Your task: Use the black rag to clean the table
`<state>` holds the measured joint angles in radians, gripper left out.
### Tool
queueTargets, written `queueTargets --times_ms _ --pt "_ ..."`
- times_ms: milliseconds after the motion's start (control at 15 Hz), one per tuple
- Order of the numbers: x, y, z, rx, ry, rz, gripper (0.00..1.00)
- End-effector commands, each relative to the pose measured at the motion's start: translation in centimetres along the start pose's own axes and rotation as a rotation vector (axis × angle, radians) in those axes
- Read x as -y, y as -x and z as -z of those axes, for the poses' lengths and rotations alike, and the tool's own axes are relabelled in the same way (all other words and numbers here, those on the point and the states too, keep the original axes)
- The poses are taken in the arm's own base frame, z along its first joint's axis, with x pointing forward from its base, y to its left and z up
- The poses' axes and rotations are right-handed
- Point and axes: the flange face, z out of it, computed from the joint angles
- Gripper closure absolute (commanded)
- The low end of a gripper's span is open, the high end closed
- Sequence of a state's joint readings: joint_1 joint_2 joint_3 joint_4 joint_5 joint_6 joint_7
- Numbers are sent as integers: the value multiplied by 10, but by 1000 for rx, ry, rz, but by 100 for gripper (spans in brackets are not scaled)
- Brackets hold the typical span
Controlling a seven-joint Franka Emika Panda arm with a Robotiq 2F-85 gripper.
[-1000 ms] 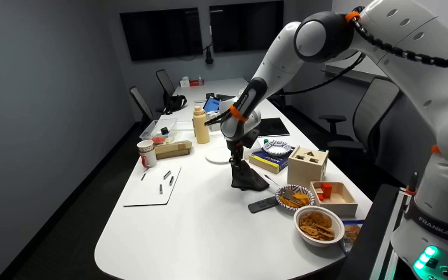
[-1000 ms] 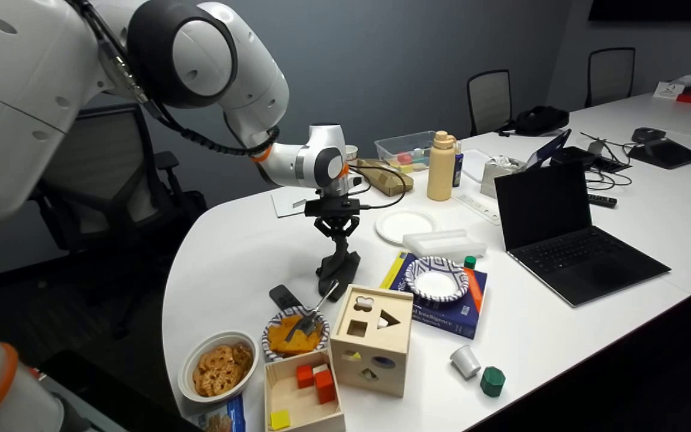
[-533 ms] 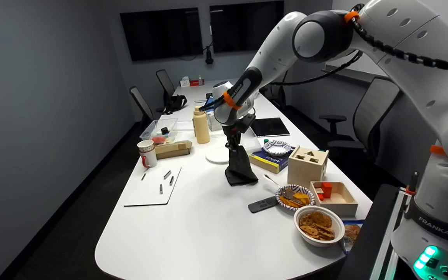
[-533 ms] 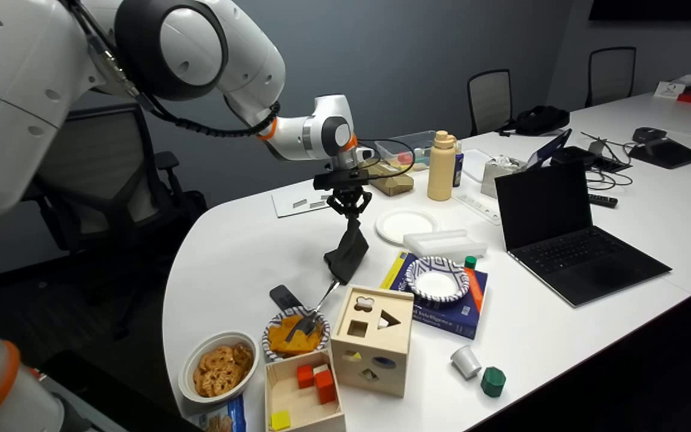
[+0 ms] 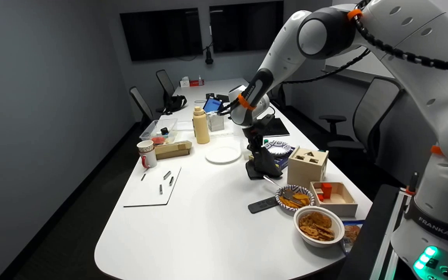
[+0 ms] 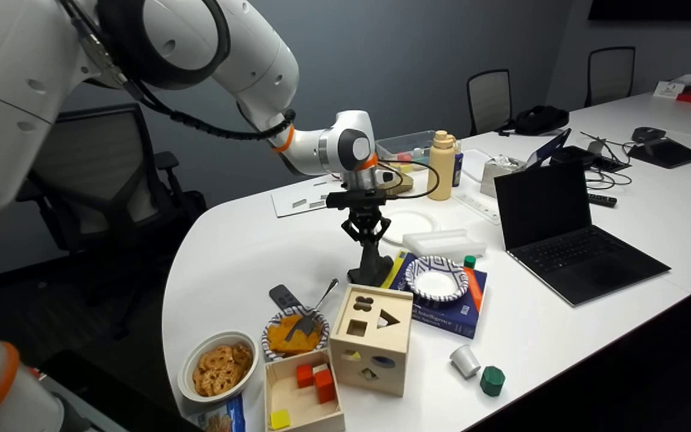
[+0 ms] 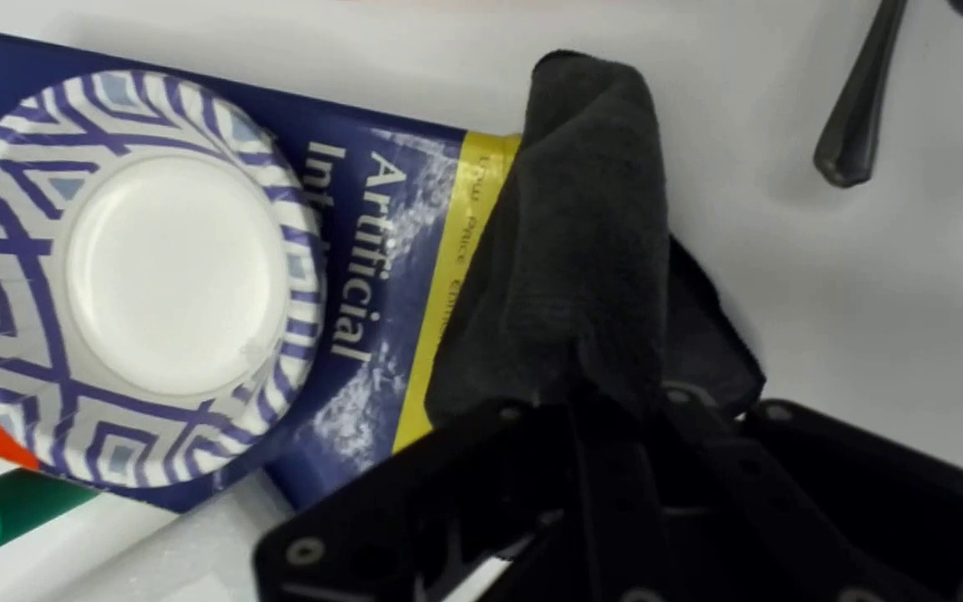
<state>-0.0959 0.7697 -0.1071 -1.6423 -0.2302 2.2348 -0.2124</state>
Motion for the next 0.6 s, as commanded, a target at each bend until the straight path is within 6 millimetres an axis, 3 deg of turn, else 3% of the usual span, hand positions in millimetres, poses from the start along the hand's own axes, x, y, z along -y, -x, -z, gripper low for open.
queueTargets --times_ms 0,267,533 --pt "41 -1 7 -10 -43 120 99" --pt "103 -25 27 -68 -88 290 99" --pt "135 -42 46 -113 -101 366 99"
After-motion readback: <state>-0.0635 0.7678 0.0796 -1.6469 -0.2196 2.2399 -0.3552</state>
